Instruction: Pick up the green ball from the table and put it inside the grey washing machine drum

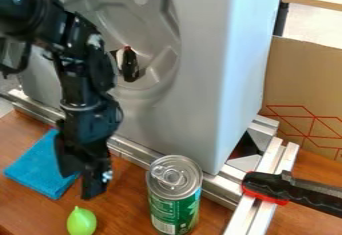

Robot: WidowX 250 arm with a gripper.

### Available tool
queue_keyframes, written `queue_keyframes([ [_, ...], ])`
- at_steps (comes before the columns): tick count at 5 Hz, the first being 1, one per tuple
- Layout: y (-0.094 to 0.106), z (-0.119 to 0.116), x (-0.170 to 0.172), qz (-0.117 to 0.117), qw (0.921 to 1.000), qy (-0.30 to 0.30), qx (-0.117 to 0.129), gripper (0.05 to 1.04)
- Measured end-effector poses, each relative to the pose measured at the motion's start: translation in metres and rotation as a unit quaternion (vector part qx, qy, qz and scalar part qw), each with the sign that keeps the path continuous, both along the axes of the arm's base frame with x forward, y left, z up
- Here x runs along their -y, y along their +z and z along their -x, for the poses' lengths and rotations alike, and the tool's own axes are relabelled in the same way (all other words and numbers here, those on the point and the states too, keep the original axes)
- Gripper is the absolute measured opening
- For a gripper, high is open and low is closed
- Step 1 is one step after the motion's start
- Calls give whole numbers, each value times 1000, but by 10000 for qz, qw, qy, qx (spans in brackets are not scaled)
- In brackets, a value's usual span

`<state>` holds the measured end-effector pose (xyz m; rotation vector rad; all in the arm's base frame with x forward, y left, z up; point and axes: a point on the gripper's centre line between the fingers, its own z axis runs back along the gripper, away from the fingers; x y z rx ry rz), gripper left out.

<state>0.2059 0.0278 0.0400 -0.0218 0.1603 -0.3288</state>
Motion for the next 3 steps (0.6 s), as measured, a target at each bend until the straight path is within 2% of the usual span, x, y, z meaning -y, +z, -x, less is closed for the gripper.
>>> queue_keyframes([
  [1,-18,3,4,-86,9999,-120,33,1008],
  [2,-25,1,5,-72,9999,-121,19,1008],
  [3,-27,7,4,-153,9998,21,-119,1008],
])
